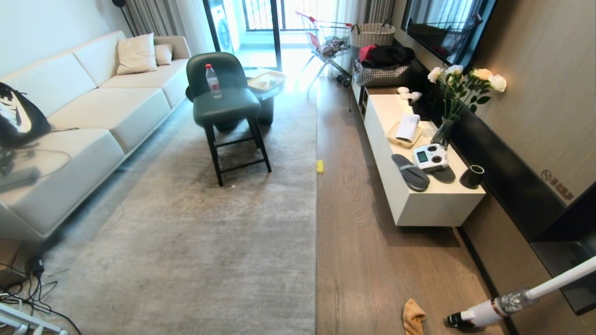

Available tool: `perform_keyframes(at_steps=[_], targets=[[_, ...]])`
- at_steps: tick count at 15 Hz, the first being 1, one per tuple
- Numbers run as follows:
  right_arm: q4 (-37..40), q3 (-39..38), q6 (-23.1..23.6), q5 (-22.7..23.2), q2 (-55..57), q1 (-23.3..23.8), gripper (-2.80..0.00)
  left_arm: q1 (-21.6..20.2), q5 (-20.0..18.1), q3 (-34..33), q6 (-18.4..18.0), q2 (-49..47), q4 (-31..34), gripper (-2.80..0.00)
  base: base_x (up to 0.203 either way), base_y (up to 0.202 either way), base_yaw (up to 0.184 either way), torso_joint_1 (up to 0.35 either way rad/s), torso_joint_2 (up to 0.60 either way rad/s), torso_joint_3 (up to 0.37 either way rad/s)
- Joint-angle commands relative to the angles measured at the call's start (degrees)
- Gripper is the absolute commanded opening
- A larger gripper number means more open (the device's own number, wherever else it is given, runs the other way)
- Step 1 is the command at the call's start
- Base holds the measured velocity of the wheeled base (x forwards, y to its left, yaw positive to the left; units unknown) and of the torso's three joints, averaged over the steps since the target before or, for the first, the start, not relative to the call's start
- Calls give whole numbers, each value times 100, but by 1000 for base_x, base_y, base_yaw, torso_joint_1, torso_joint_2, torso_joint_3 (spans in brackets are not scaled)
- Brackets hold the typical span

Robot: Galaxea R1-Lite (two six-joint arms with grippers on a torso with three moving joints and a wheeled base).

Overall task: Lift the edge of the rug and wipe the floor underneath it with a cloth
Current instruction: Lift up the carpet

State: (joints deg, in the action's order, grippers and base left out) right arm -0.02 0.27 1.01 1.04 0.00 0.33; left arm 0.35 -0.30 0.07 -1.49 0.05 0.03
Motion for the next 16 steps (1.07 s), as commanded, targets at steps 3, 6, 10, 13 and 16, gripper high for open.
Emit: perform_keyframes(at_steps=[3,6,10,13,16], targets=[[-42,-27,-5,2,9,2,-280,0,-5,0,-1,-5,-3,-280,0,0,0,-140,350,208],[-171,-27,-5,2,8,2,-280,0,-5,1,-1,-5,-3,-280,0,0,0,-149,381,242],[-314,-27,-2,-4,0,2,-280,0,-5,1,-1,-5,-3,-280,0,0,0,-194,527,328],[-393,-27,4,-7,0,2,-280,0,-5,-7,-1,-5,-3,-280,0,0,0,-185,550,350],[-393,-27,4,-5,0,2,-280,0,-5,1,-1,-5,-3,-280,0,0,0,-160,521,352]])
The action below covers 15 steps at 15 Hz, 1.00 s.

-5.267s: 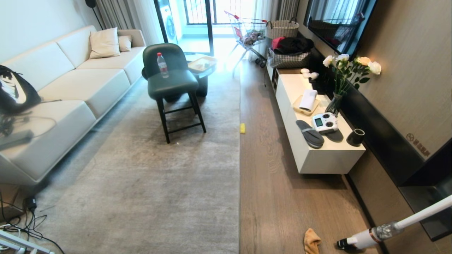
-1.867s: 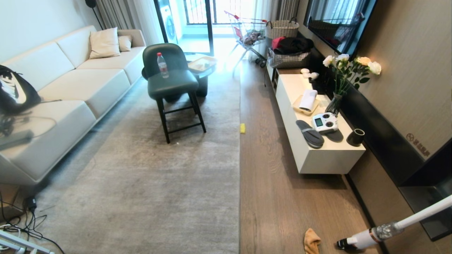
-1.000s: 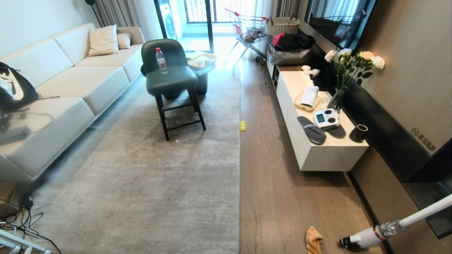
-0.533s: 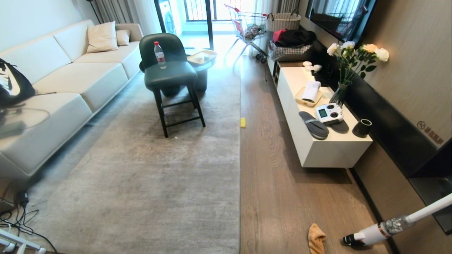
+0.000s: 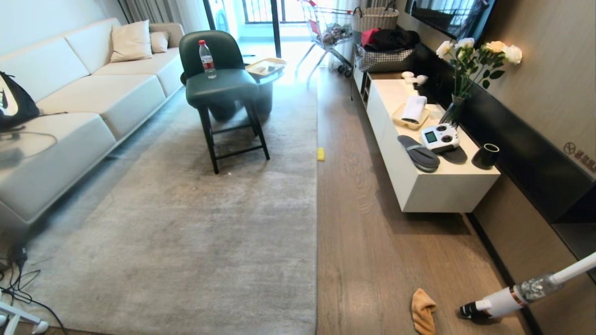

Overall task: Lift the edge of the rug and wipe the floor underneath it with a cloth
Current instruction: Lift up the carpet

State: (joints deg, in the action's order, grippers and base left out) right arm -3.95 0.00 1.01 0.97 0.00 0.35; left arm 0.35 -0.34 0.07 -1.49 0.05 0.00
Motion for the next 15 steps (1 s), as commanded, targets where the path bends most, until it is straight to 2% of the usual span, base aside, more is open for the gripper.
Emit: perform_keyframes(at_steps=[1,9,15], targets=[[-1,0,4,5,0,0,-280,0,-1,1,-1,-5,0,-280,0,0,0,-150,510,359],[-1,0,4,0,0,0,-280,0,-1,-2,-1,-5,0,-280,0,0,0,-103,473,370],[-1,0,4,0,0,0,-280,0,-1,1,-1,-5,0,-280,0,0,0,-19,438,413]])
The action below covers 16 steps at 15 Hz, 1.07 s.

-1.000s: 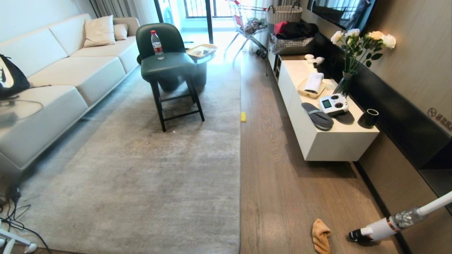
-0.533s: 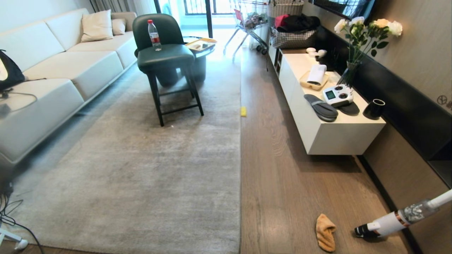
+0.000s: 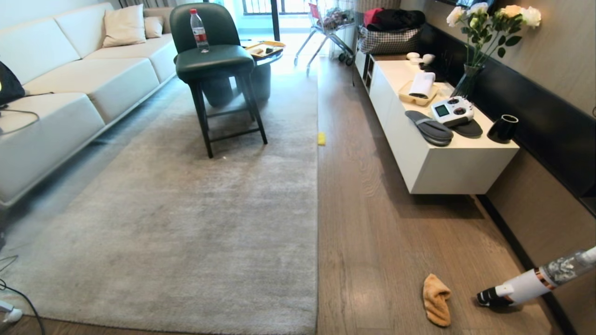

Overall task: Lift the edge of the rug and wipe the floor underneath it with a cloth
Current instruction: Lift up the carpet

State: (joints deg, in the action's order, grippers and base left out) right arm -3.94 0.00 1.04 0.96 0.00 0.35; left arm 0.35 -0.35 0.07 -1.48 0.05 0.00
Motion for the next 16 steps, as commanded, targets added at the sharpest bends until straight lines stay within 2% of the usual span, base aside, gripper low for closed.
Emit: perform_keyframes(at_steps=[1,4,16], targets=[[-2,0,1,0,0,0,-280,0,-1,-1,-2,-5,0,-280,0,0,0,27,420,459],[-2,0,1,0,0,0,-280,0,-1,1,-2,-5,0,-280,0,0,0,21,347,409],[24,0,19,9,0,0,-280,0,-1,1,-2,-5,0,-280,0,0,0,9,19,20]])
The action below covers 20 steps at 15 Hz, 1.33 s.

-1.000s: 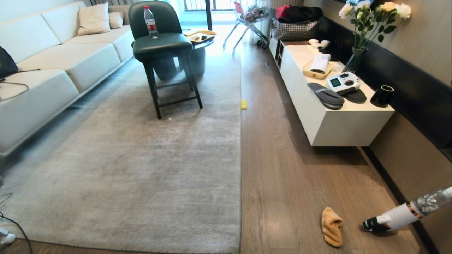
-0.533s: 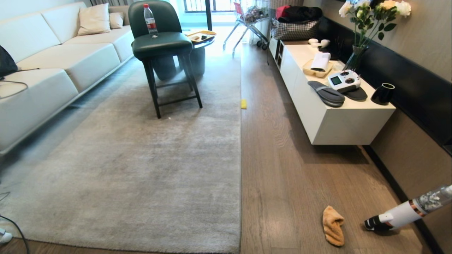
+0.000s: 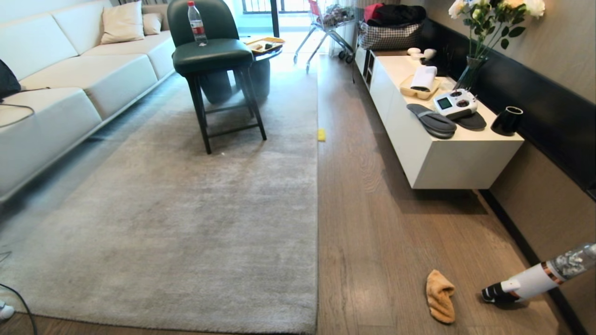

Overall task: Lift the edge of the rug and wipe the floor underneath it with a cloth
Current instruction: Lift up the carpet

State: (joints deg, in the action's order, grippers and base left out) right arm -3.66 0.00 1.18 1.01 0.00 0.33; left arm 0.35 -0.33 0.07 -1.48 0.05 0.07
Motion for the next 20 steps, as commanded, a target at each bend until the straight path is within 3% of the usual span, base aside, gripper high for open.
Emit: perform_keyframes(at_steps=[1,20], targets=[[-3,0,5,4,0,2,-280,0,-2,1,-2,-5,-7,-280,0,0,0,20,51,61],[-3,0,5,4,0,2,-280,0,7,1,-7,-5,-7,-280,0,0,0,1,3,2]])
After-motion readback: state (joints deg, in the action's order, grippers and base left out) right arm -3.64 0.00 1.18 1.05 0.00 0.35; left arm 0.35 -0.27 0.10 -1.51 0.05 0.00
